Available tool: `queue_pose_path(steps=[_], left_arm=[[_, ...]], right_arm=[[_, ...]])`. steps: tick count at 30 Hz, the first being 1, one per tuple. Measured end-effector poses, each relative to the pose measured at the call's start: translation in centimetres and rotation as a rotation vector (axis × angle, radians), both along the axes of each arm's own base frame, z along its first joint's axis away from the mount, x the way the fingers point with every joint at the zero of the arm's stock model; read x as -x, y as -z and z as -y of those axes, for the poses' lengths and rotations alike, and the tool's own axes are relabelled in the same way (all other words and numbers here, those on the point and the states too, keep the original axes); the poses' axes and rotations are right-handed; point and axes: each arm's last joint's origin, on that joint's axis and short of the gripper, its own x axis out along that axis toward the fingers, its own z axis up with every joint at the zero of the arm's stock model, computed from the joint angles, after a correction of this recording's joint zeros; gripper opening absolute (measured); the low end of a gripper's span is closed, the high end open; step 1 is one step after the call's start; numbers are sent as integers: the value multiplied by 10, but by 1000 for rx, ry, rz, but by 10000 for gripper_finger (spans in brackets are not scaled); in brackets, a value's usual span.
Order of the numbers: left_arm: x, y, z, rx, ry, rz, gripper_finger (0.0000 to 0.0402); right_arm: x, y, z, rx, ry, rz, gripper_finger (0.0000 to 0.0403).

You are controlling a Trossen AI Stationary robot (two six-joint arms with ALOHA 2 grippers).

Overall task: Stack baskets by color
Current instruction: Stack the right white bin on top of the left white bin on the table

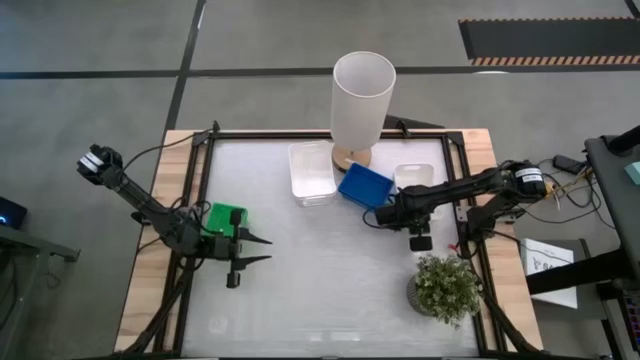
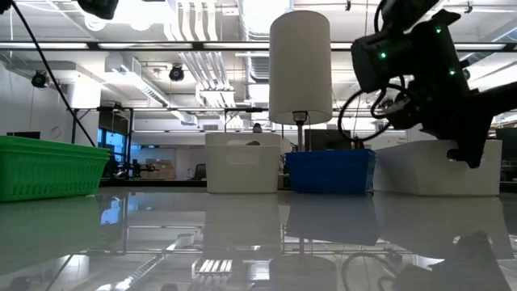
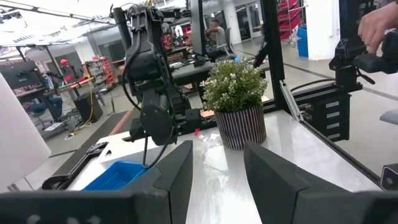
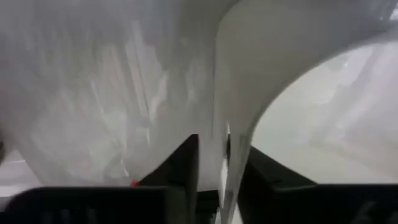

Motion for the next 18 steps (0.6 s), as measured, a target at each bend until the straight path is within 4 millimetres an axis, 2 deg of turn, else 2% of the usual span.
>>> queue_pose_path(steps=[3,9,13,18], left_arm=[[0,0,0,4,0,-1,128],[-1,1,1,1,-1,-7,128],[-1,1,1,2,-1,-6,128],[-2,1,1,6,-1,-3,128]], right_arm=[[1,1,0,3,-1,-7,22],[-1,-8,1,34,27,-15,9],[-6,-25,1,59,24,-33,9],[-13,-58,3,145,40,-33,9]])
